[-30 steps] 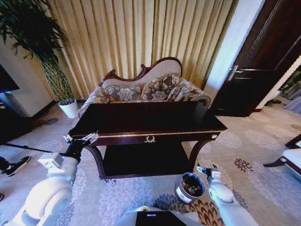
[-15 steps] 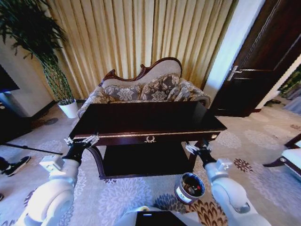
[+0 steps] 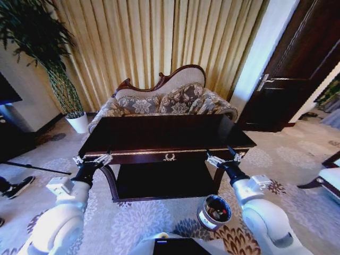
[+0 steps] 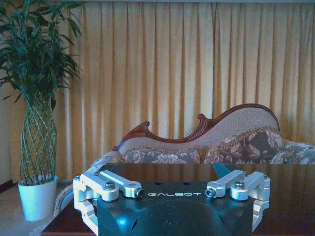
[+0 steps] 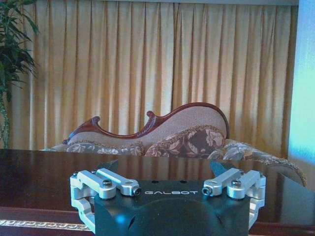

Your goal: Move to the front of the table and place the trash on the table into the trash bin.

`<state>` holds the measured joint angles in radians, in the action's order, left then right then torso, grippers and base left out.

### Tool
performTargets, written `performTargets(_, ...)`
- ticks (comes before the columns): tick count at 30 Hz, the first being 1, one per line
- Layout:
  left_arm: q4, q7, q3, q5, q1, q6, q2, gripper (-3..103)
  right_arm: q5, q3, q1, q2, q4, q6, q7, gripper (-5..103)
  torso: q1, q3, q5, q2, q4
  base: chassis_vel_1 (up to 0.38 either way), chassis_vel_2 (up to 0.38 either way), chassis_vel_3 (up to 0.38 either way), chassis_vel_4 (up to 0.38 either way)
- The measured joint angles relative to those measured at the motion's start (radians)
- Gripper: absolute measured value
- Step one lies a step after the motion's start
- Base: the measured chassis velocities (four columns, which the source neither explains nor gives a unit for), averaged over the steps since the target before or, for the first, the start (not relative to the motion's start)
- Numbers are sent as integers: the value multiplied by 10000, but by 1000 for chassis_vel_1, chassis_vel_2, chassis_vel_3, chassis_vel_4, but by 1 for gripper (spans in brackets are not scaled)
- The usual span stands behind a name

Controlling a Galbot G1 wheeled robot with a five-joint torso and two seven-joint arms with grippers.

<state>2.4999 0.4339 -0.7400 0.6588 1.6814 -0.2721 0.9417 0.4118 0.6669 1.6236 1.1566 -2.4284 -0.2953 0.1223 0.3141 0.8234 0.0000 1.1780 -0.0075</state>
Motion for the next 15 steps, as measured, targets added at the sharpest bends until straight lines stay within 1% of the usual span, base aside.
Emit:
performTargets(5, 0, -32, -117, -6, 2, 0, -137, 100, -2, -6, 39, 6, -43, 0, -48, 100, 1, 1, 0, -1, 0, 0, 0, 0, 0)
performTargets(8, 0, -46, -138, -7, 13, 0, -170, 100, -6, -1, 81, 12, -82, 1, -51, 100, 1, 1, -1, -1, 0, 48, -60, -70, 61)
performTargets(15, 0, -67, -115, -16, 41, 1, -175, 100, -28, 51, 192, 34, -117, 16, -50, 100, 1, 0, 0, -2, -1, 146, -146, -138, 153)
